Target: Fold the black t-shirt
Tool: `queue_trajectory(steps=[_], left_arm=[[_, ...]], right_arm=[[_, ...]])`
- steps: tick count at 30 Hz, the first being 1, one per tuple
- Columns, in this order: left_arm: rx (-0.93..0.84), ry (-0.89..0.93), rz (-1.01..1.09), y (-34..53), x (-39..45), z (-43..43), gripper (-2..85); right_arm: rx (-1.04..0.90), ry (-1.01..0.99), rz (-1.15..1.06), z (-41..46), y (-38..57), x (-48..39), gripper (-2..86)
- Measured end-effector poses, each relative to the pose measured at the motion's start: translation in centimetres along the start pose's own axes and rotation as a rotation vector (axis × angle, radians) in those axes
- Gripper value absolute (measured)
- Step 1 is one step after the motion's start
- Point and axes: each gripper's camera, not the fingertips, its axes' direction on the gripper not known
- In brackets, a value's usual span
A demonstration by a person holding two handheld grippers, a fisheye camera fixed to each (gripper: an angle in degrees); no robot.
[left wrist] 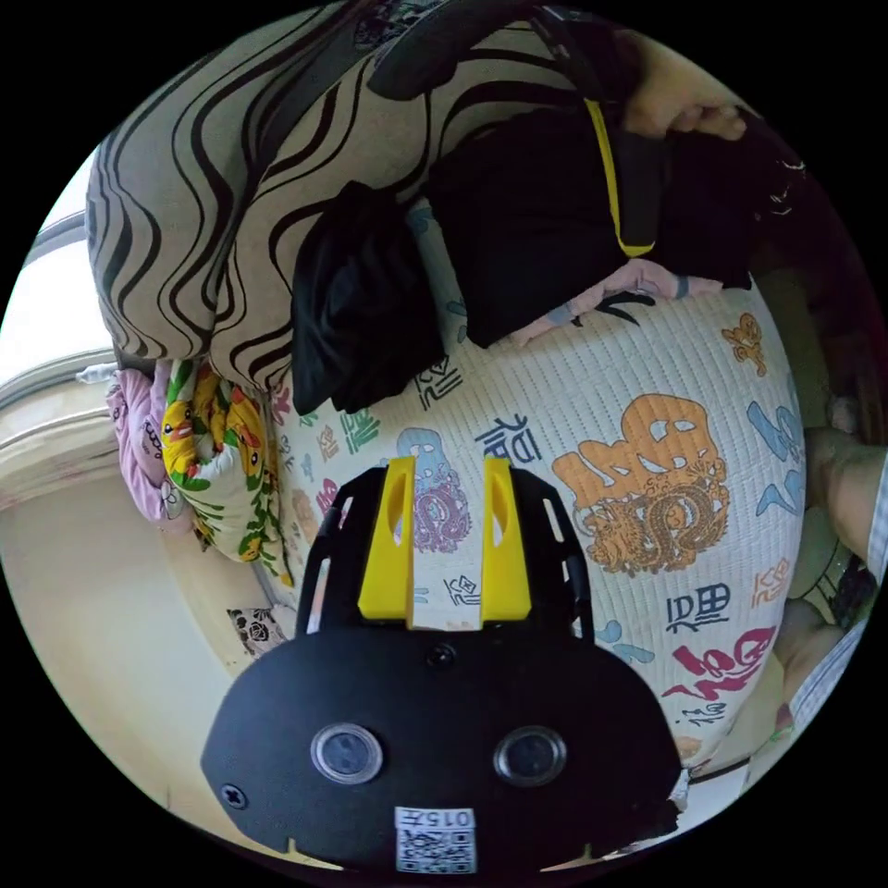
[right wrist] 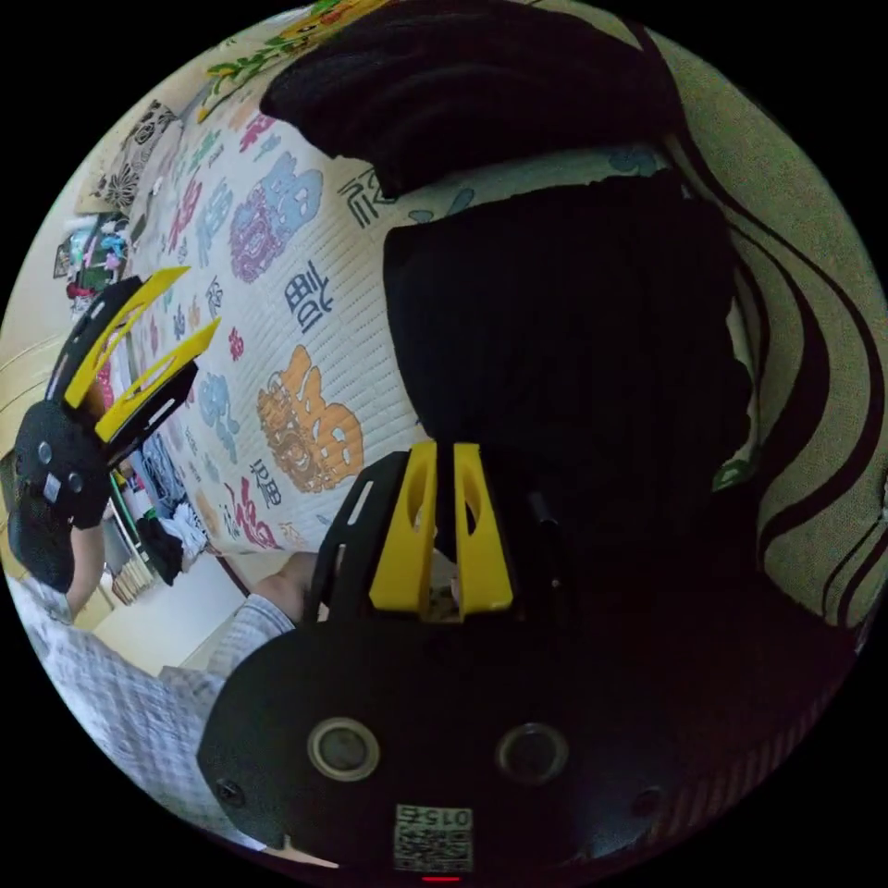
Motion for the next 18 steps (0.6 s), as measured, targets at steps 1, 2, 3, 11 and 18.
queue_trajectory(steps=[1, 2, 3, 11, 18], left_arm=[[0.002, 0.026, -0.015, 0.4, -0.4, 0.3, 10.0], [0.009, 0.114, -0.062, 1.5, -1.3, 1.1, 9.7], [0.015, 0.224, -0.137, 3.1, -2.3, 2.1, 9.5], [0.197, 0.936, -1.015, 28.4, -4.8, 9.9, 10.2], [0.347, 0.986, -1.549, 56.2, 0.3, 11.0, 10.0]], right_arm=[[0.019, -0.026, -0.012, -0.4, 0.2, 0.0, 3.4], [0.054, -0.095, -0.041, -1.2, 0.6, 0.0, 3.3], [0.078, -0.187, -0.082, -1.9, 0.9, -0.4, 3.2], [0.072, -0.818, -0.455, -1.5, 2.9, -10.5, 2.9], [0.058, -0.983, -0.417, 3.9, 7.0, -17.9, 3.4]])
